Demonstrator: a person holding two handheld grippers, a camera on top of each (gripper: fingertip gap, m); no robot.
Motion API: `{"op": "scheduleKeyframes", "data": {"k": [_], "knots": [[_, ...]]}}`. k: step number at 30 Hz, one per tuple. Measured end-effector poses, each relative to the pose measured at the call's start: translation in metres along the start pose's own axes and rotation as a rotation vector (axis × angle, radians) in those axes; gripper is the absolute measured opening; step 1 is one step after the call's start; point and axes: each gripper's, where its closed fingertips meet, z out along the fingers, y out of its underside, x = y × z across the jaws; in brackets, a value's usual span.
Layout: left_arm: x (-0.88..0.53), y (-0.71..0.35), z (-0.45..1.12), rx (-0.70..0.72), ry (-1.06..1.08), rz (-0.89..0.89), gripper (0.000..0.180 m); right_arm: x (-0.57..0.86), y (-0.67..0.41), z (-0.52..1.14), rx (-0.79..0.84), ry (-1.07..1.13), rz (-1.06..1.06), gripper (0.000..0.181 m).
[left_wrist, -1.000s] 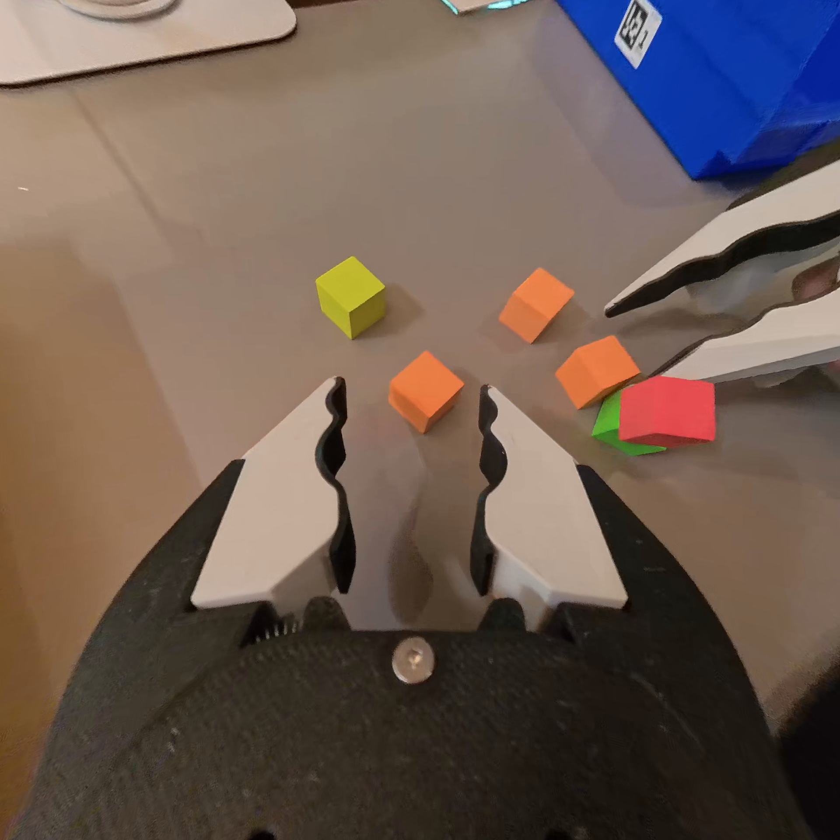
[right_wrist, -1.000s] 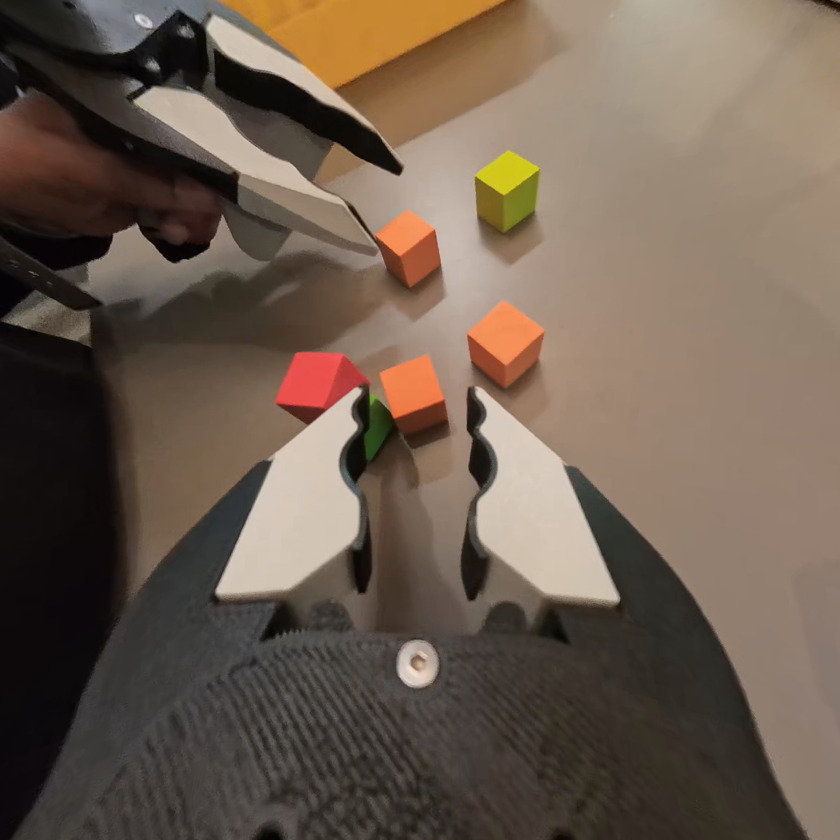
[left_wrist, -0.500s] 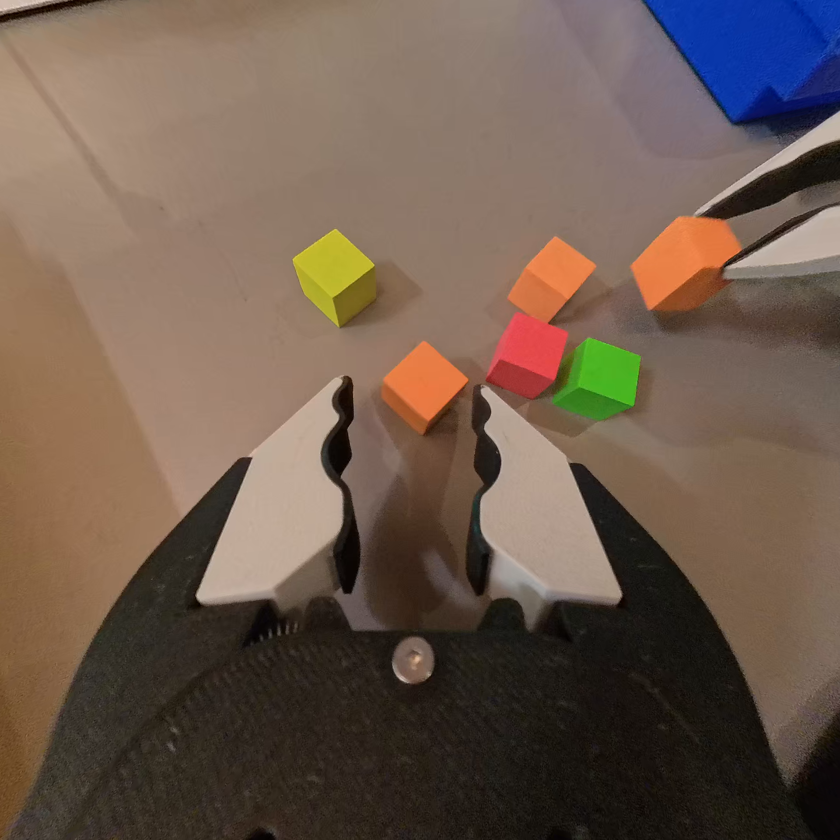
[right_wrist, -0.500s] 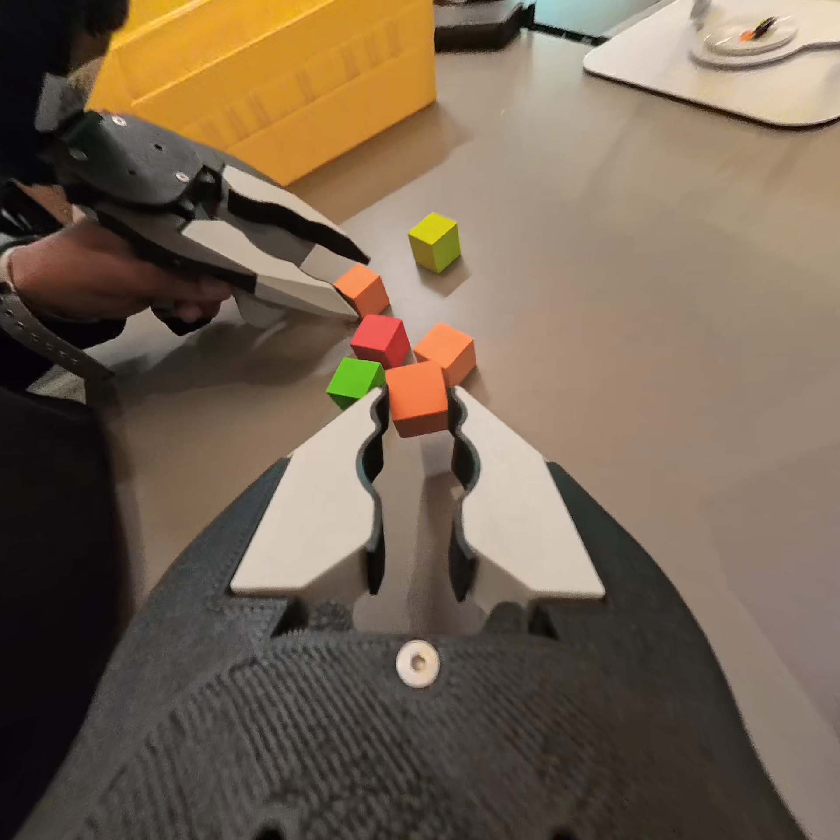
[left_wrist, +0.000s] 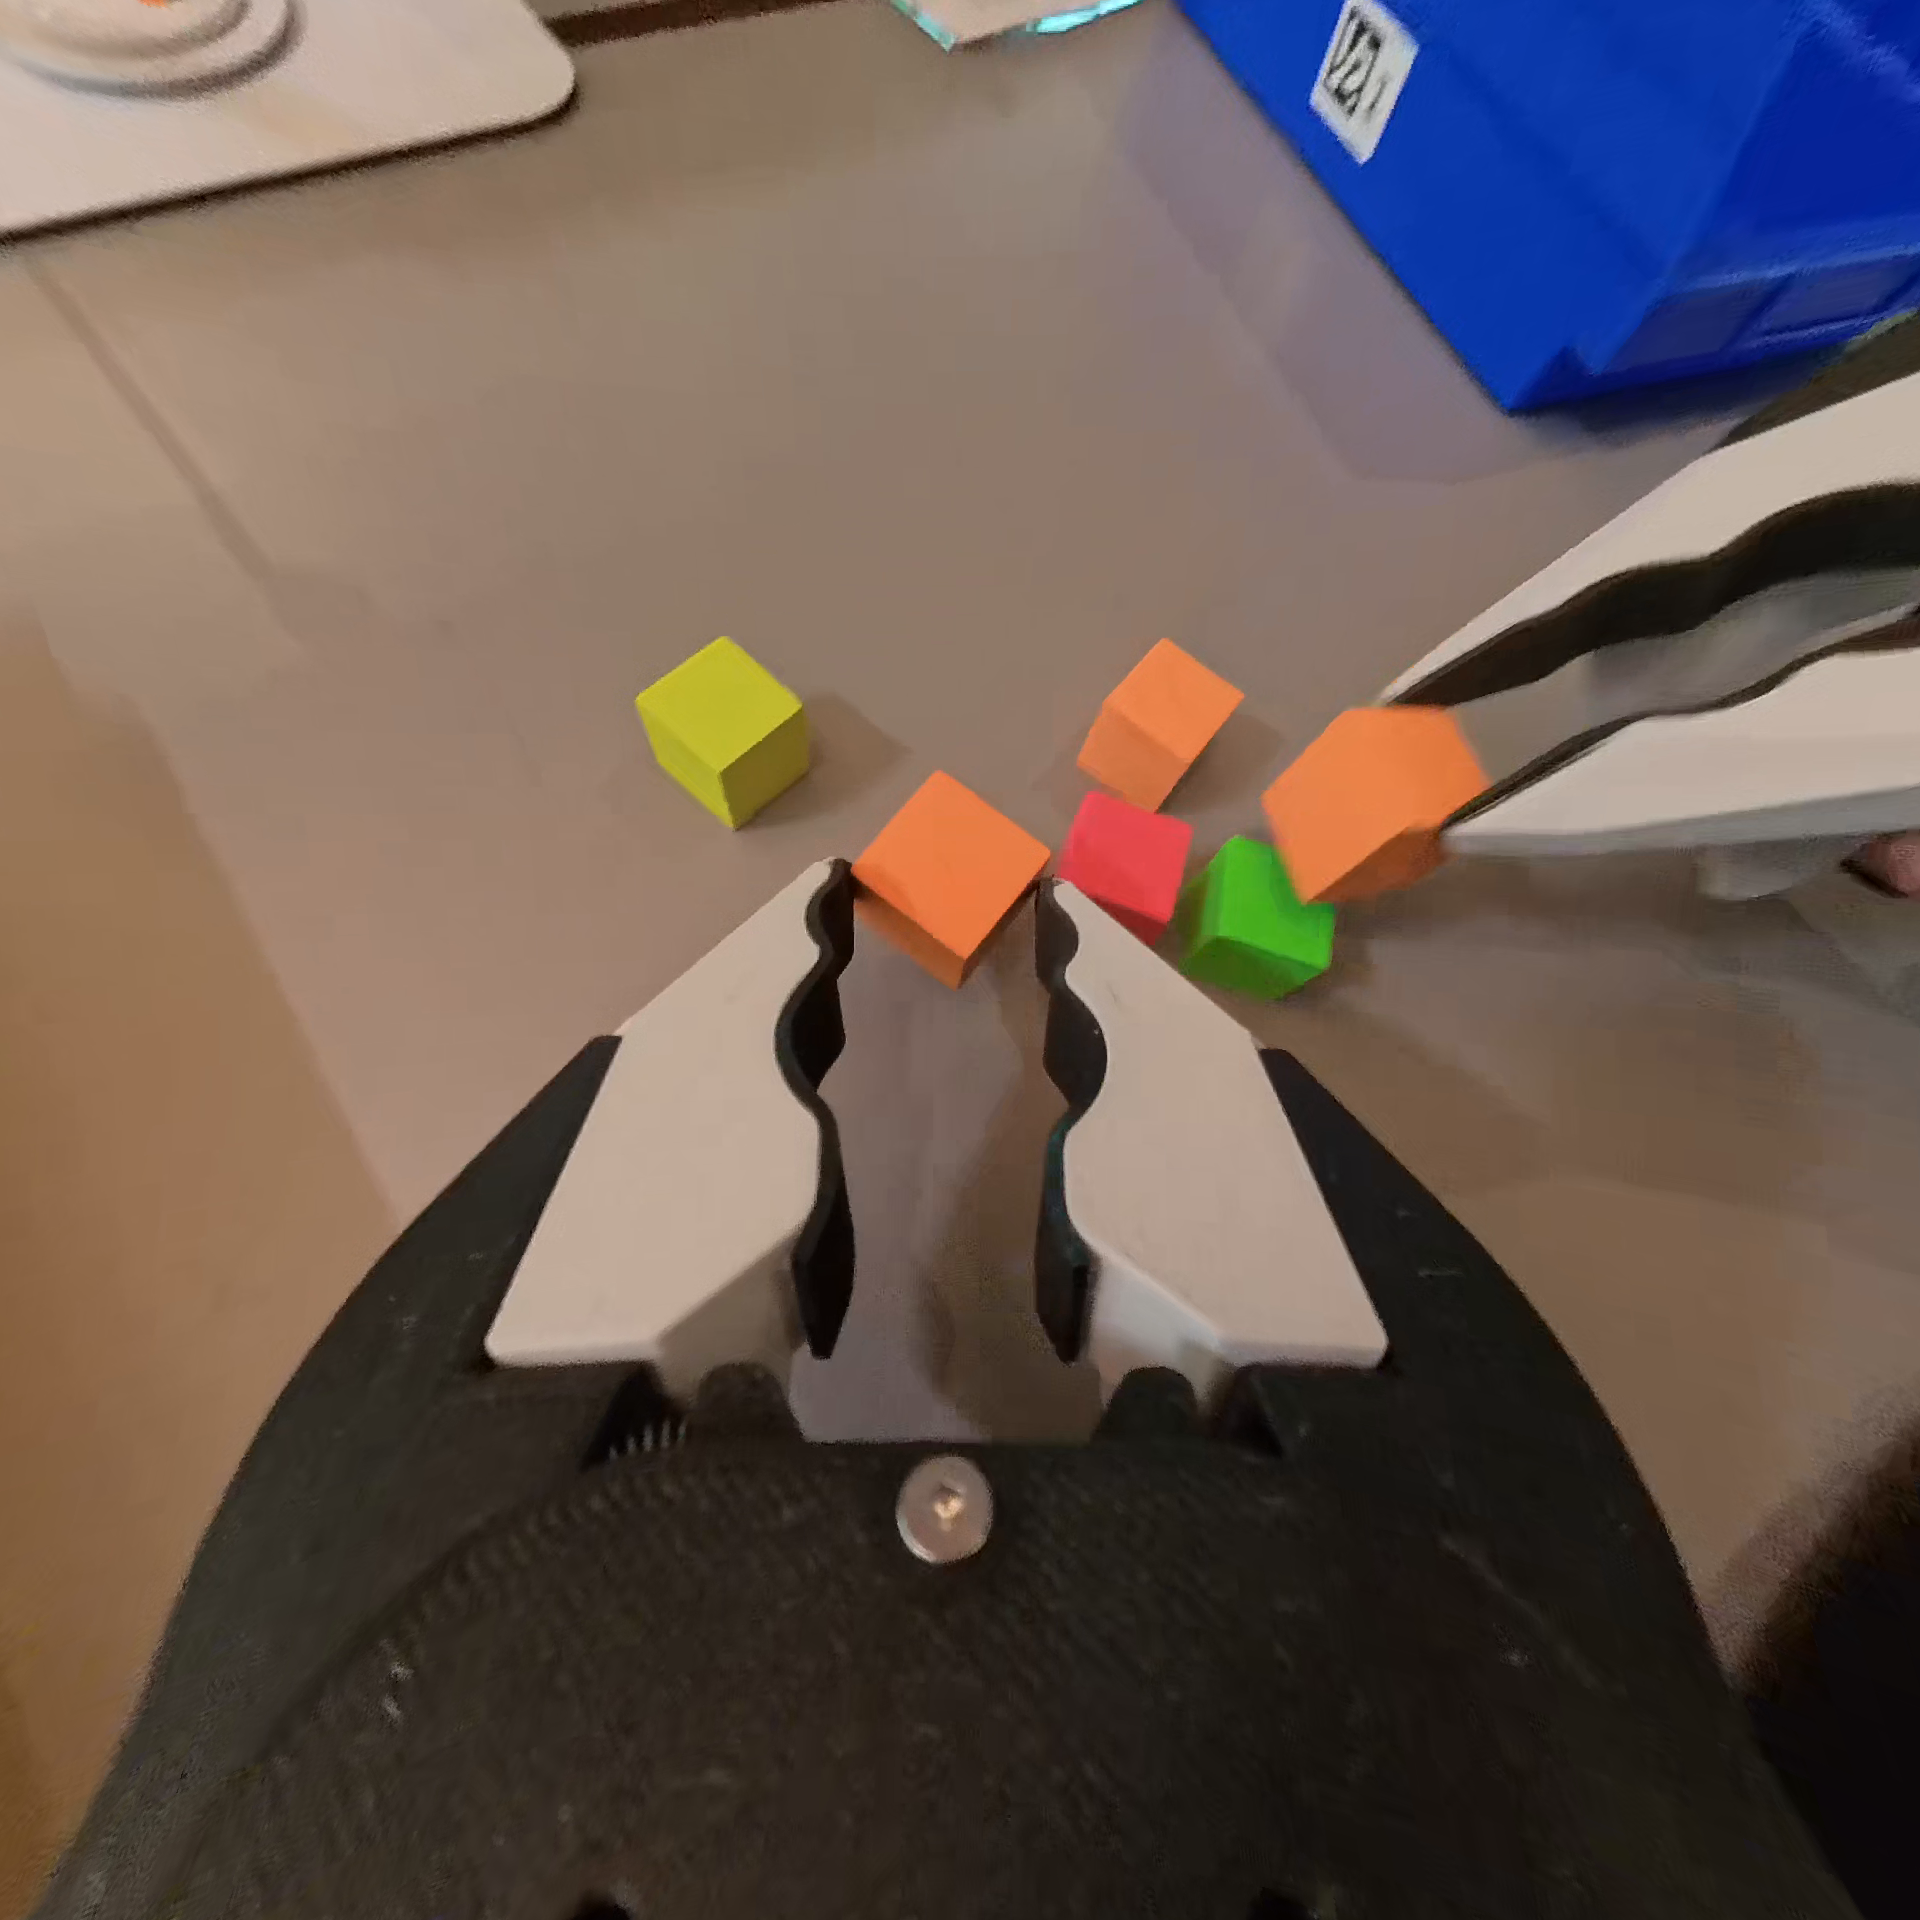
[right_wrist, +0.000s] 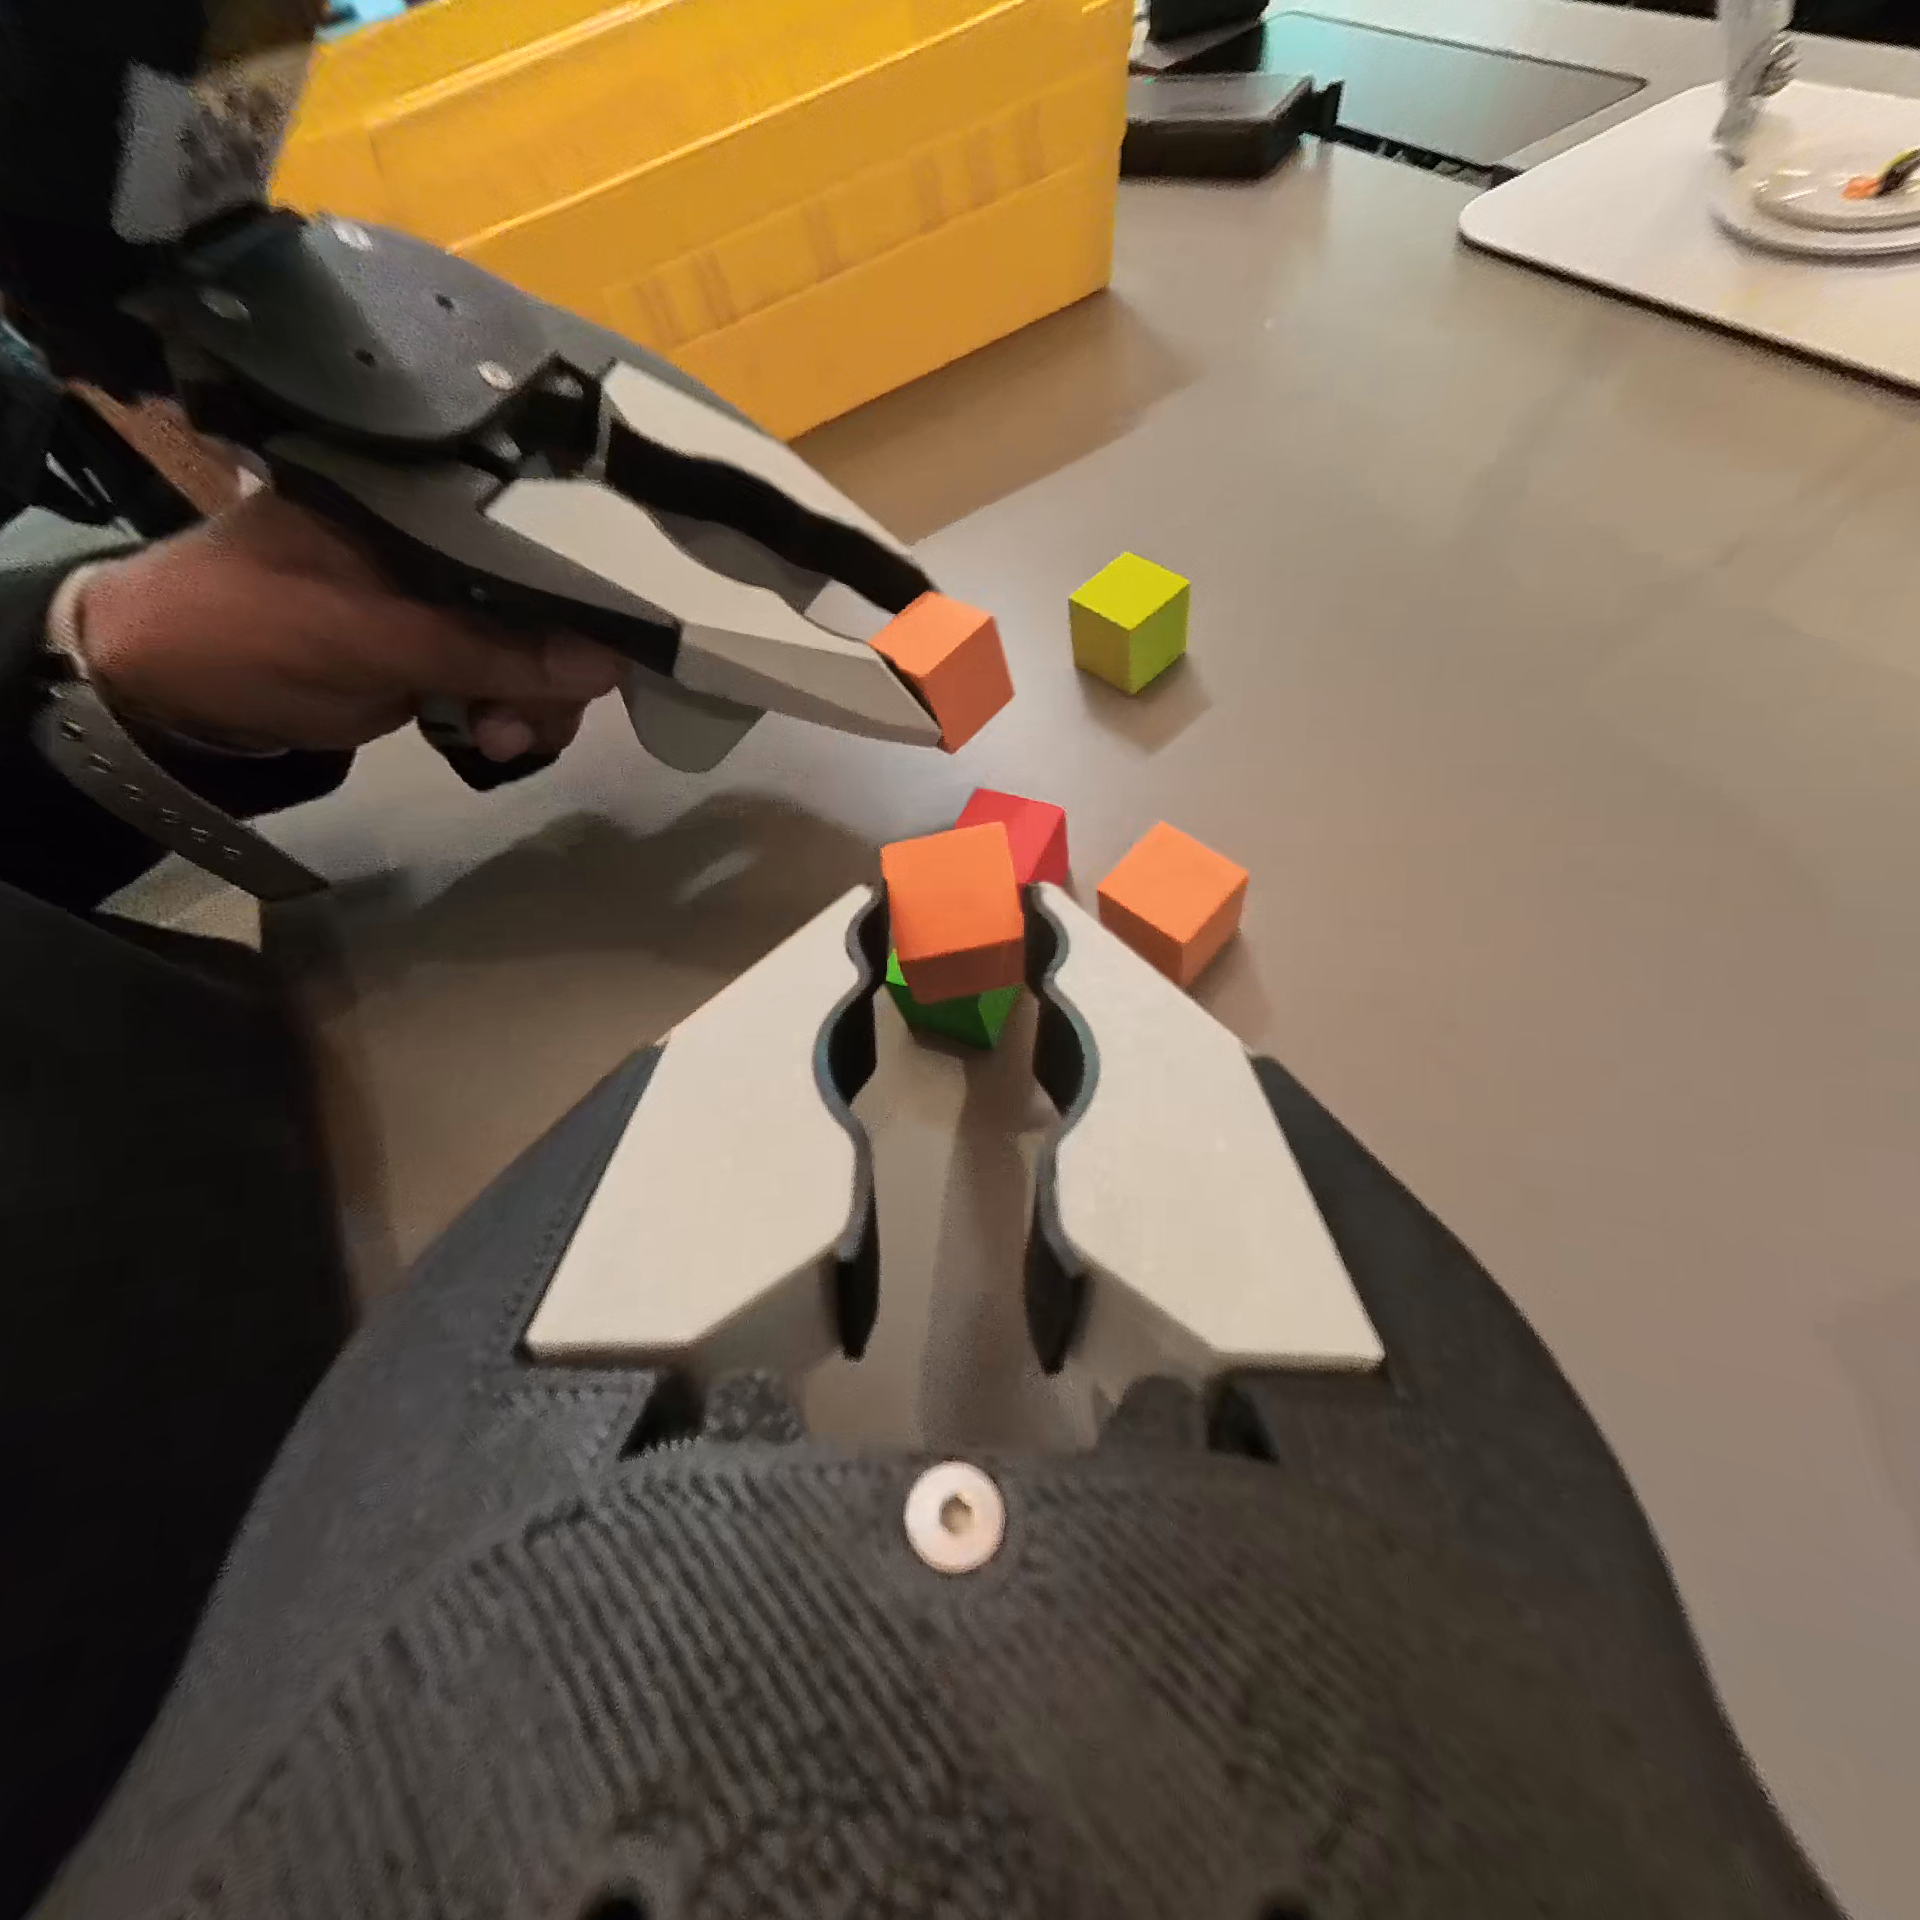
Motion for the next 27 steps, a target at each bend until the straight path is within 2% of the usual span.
{"op": "scheduleKeyframes", "data": {"k": [5, 9, 14, 17, 19, 22, 27], "knots": [[0.023, -0.018, -0.004, 0.038, 0.046, 0.062, 0.031, -0.004, 0.008, 0.011, -0.034, -0.005, -0.025, 0.024], [0.038, -0.027, -0.005, 0.059, 0.093, 0.077, 0.031, -0.004, 0.004, 0.004, -0.011, -0.013, -0.028, 0.040], [0.076, -0.031, -0.008, 0.065, 0.255, 0.106, 0.031, 0.013, 0.002, -0.014, 0.051, 0.020, 0.028, 0.044], [0.081, -0.015, 0.002, -0.015, 0.243, 0.151, 0.033, 0.033, 0.006, -0.018, 0.049, 0.080, 0.082, 0.041], [0.081, -0.011, 0.004, -0.035, 0.231, 0.175, 0.041, 0.046, 0.007, -0.016, 0.041, 0.124, 0.097, 0.040], [0.079, -0.017, -0.004, -0.001, 0.228, 0.168, 0.050, 0.056, 0.004, -0.006, 0.022, 0.123, 0.093, 0.041], [0.058, -0.023, -0.014, 0.035, 0.222, 0.098, 0.051, 0.057, 0.006, 0.021, -0.056, 0.027, -0.002, 0.046]]}}
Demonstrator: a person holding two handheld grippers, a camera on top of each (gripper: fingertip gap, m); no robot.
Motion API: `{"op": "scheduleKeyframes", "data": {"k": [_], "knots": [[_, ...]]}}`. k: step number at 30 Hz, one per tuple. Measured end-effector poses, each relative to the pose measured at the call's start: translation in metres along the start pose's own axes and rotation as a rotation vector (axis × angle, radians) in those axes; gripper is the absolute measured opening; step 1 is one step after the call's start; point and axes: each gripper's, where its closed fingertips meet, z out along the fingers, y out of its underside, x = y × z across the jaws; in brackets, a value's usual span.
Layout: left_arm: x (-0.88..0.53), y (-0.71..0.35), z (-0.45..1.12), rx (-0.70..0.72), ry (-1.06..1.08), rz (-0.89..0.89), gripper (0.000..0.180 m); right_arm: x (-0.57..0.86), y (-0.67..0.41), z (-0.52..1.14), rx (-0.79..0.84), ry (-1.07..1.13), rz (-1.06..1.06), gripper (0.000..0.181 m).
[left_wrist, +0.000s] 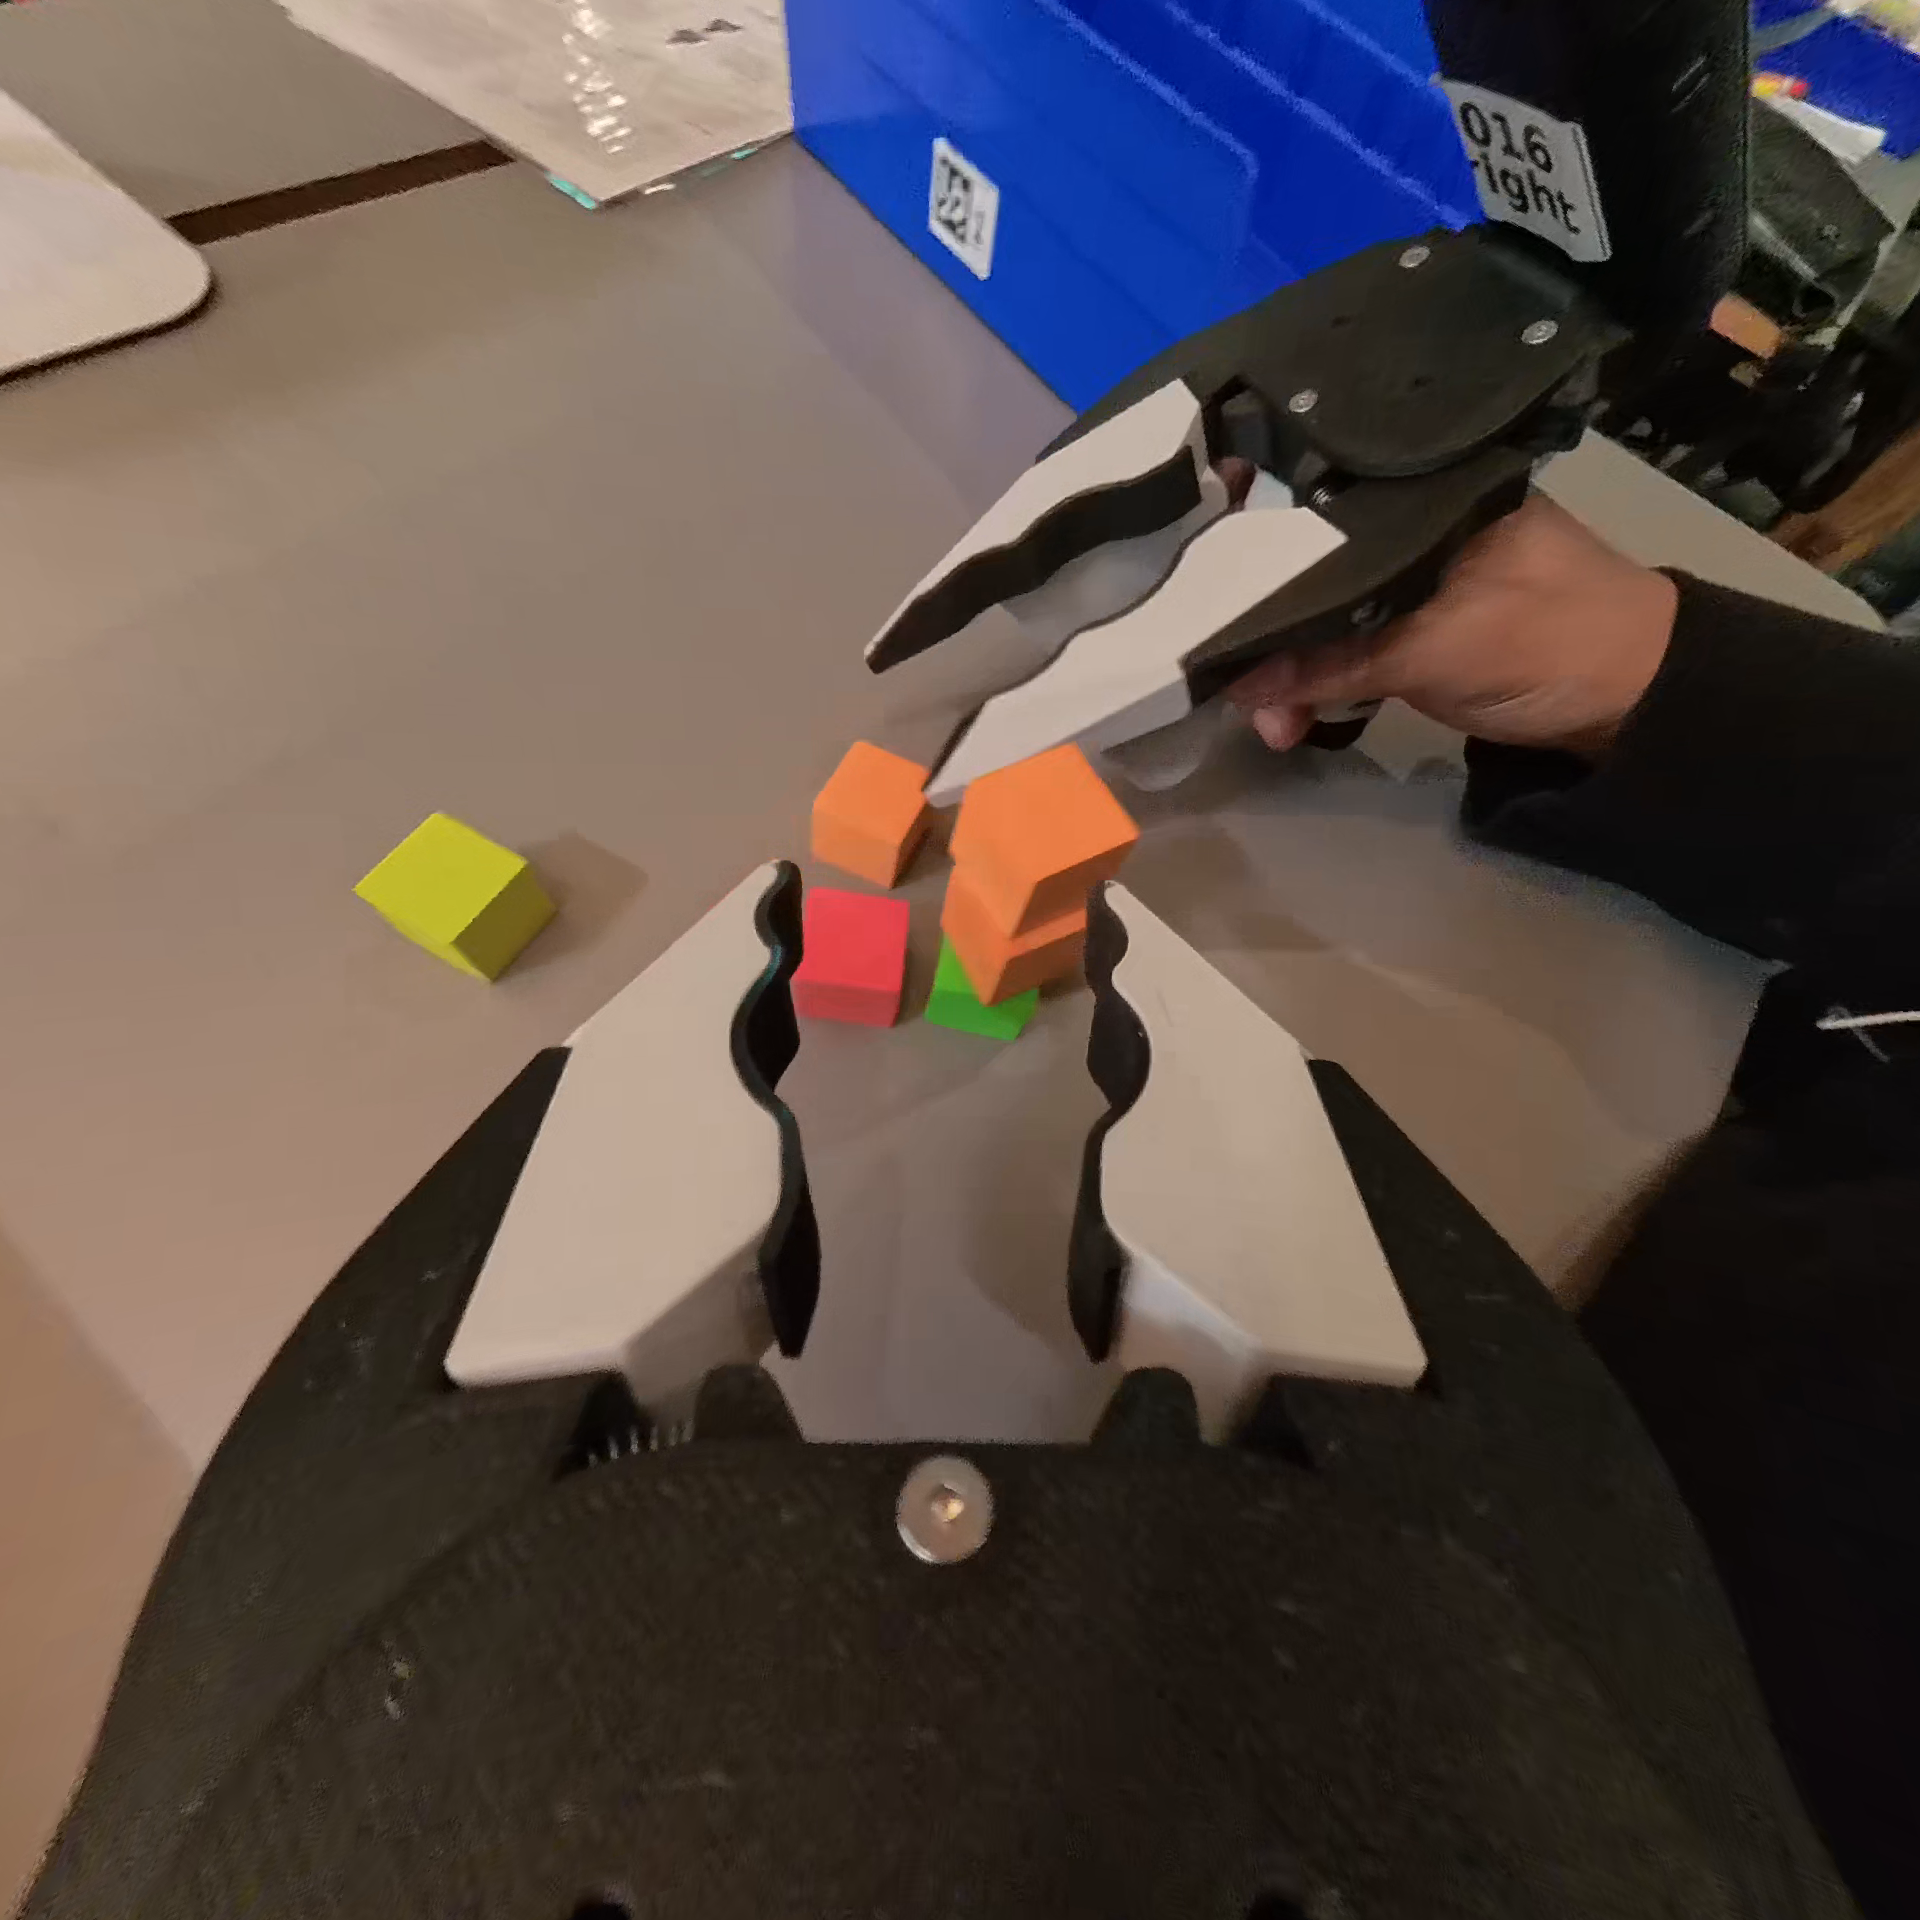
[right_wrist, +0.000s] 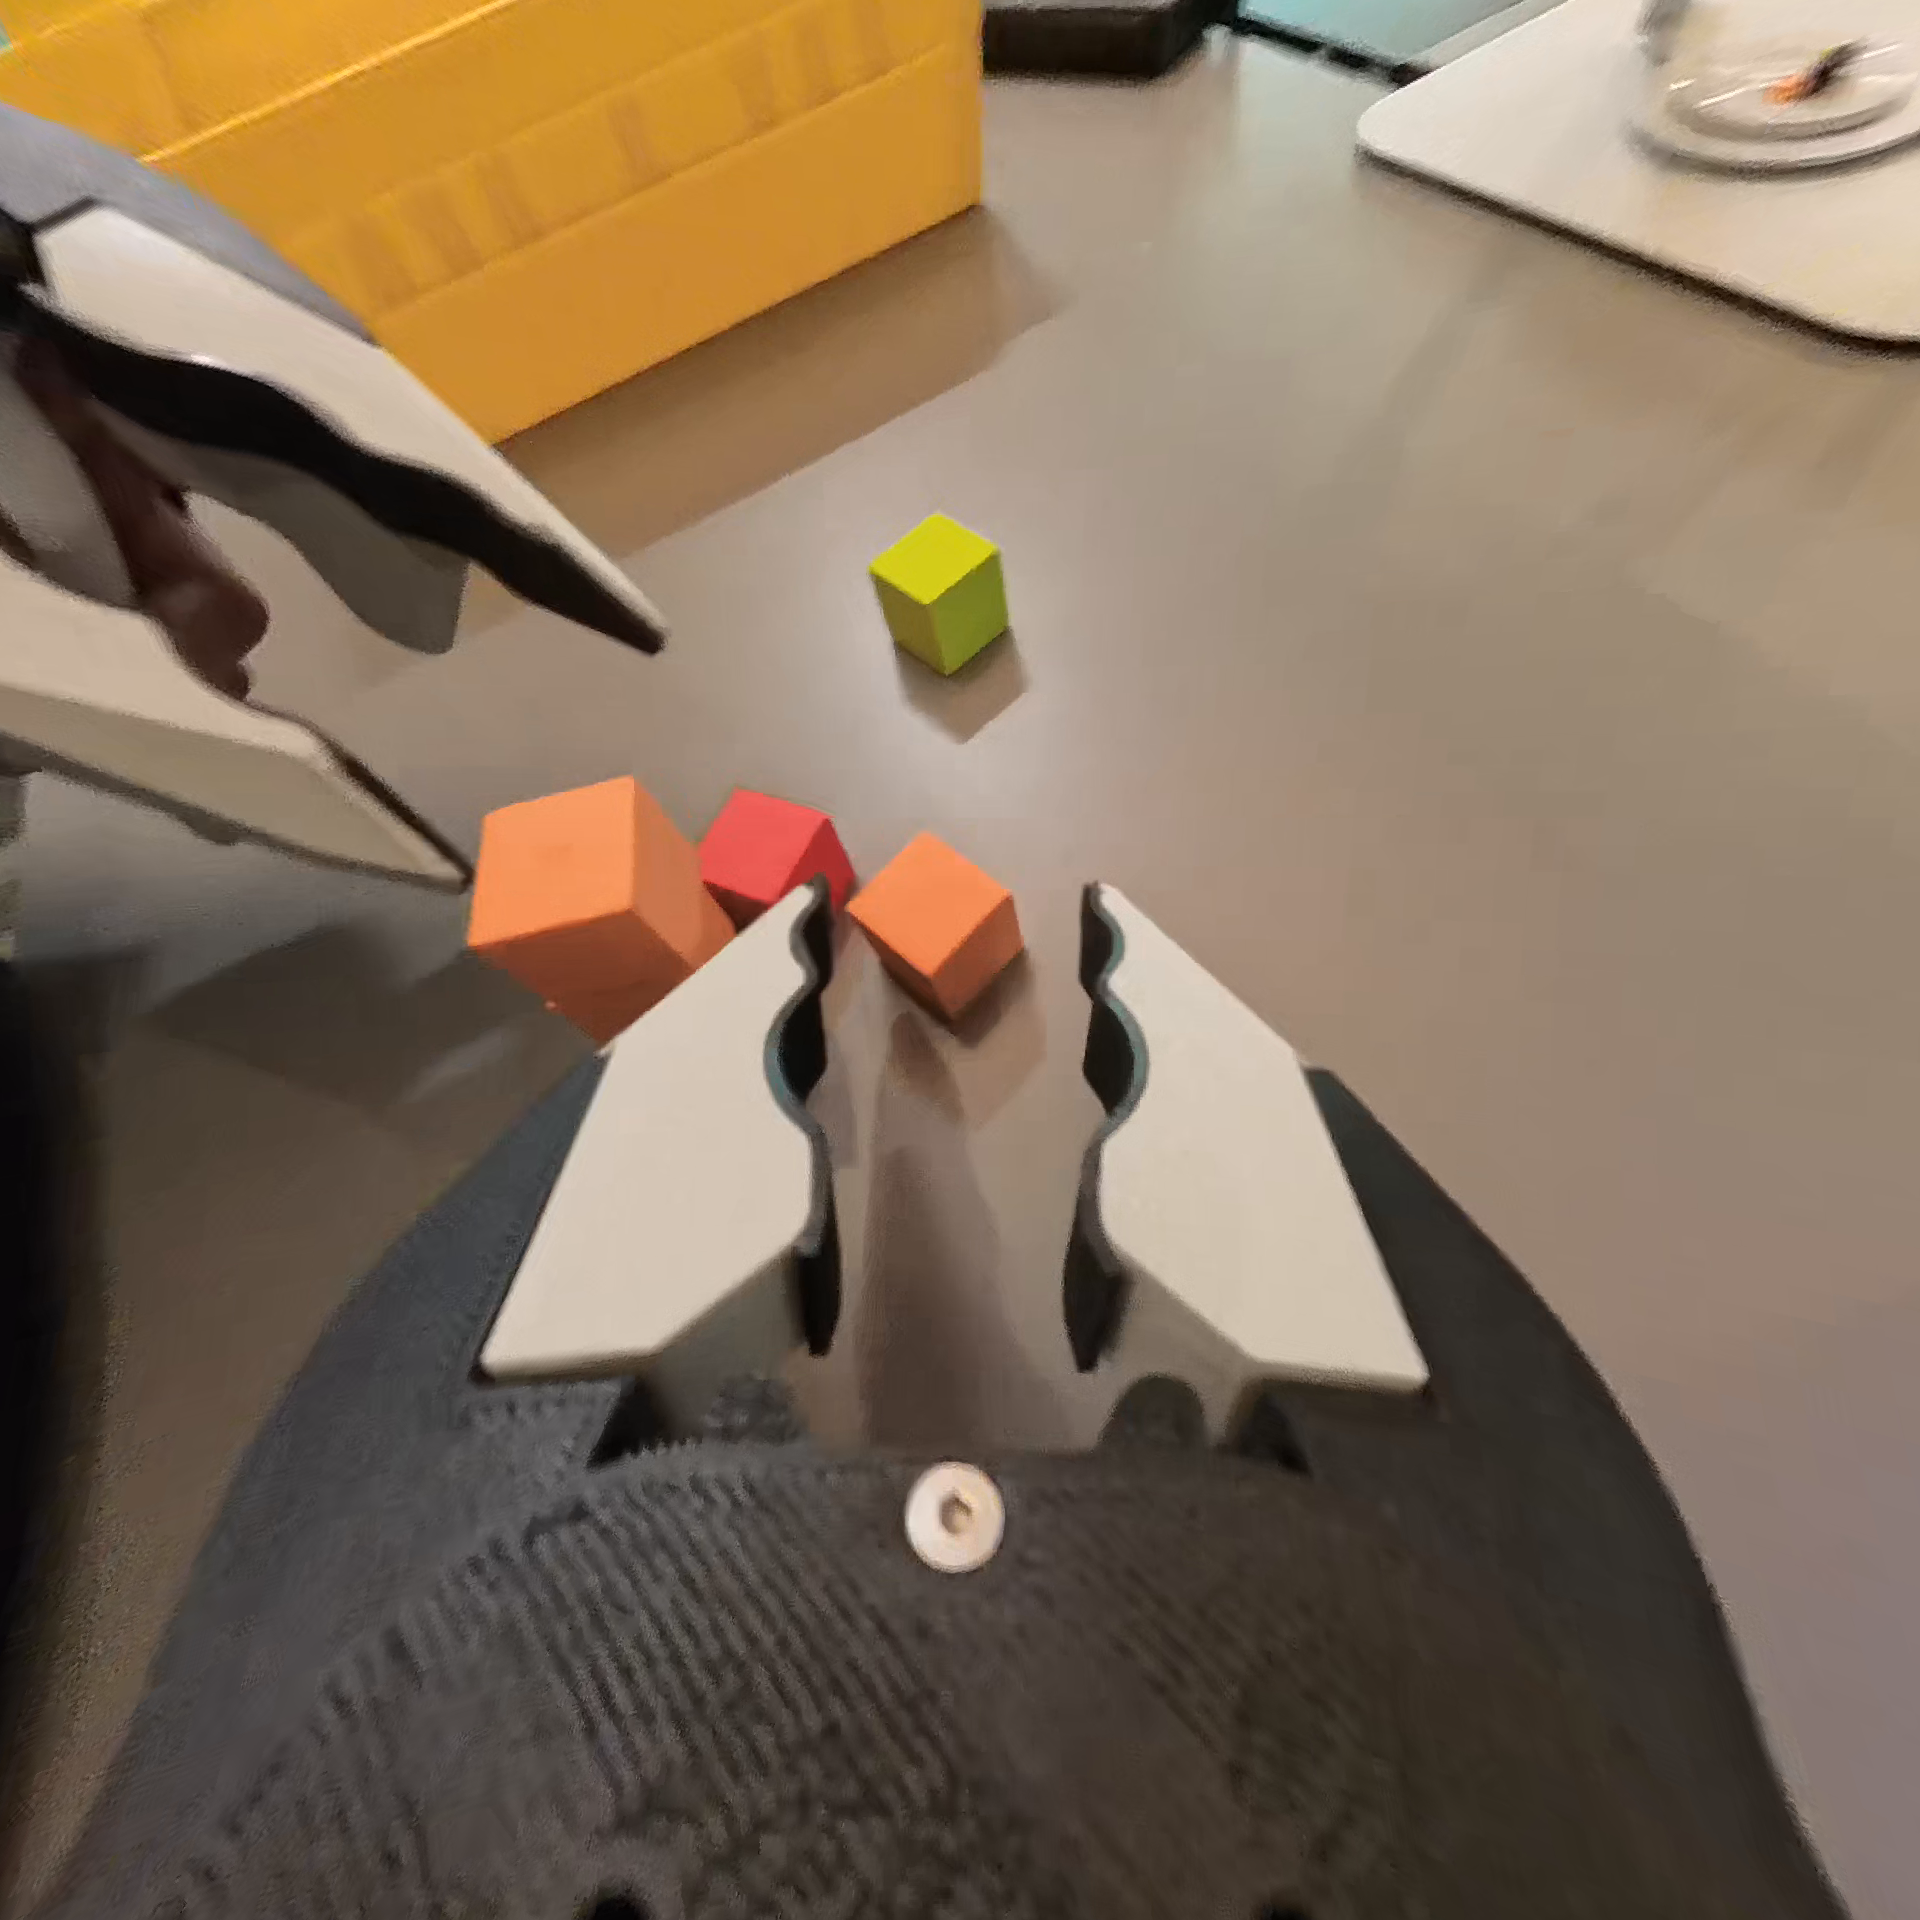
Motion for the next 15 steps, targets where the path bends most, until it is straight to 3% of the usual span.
{"op": "scheduleKeyframes", "data": {"k": [3, 5, 6, 15], "knots": [[-0.016, 0.010, 0.002, -0.019, -0.027, -0.036, 0.051, -0.007, 0.005, 0.015, -0.068, -0.103, 0.021, 0.052], [-0.023, 0.017, 0.006, -0.037, -0.032, -0.051, 0.050, -0.006, 0.010, 0.020, -0.118, -0.112, 0.008, 0.034], [-0.026, 0.019, 0.008, -0.042, -0.032, -0.053, 0.050, -0.005, 0.009, 0.021, -0.120, -0.107, -0.003, 0.034], [-0.027, 0.039, 0.027, -0.157, 0.102, 0.003, 0.046, -0.029, -0.052, -0.040, 0.132, 0.001, 0.045, 0.034]]}}
